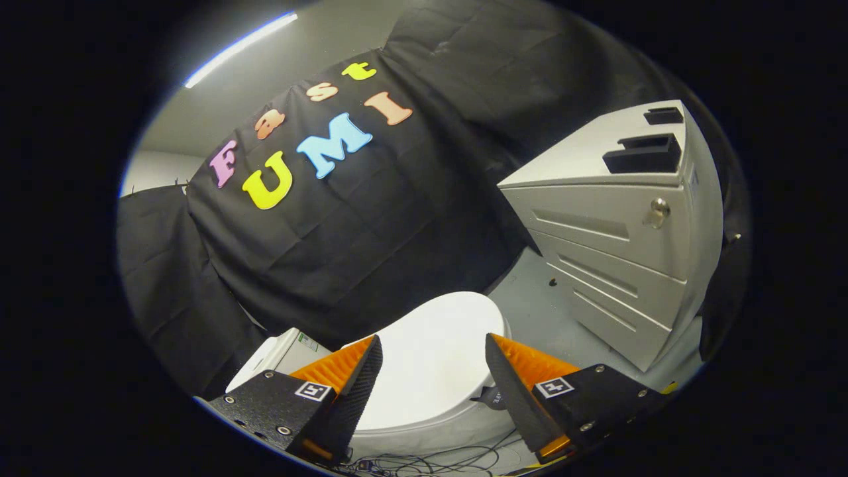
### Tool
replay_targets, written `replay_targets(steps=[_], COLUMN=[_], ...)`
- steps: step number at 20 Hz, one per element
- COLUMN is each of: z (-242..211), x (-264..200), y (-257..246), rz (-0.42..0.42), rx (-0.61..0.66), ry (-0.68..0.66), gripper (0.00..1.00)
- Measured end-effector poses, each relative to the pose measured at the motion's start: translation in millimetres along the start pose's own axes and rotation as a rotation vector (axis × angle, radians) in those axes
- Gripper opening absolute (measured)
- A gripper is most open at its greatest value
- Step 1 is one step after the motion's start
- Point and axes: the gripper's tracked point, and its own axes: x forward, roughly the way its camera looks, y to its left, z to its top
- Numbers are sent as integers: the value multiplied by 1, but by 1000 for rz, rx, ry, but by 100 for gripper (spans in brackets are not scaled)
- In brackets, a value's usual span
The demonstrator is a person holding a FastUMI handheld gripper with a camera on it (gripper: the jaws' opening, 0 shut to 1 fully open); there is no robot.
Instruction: Open the toilet lid.
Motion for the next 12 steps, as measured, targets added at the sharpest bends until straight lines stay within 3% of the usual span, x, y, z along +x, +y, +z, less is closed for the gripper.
replay_targets(steps=[12], z=[-53], x=[17], y=[-52], rz=[-69], rx=[326], ry=[39], gripper=[96])
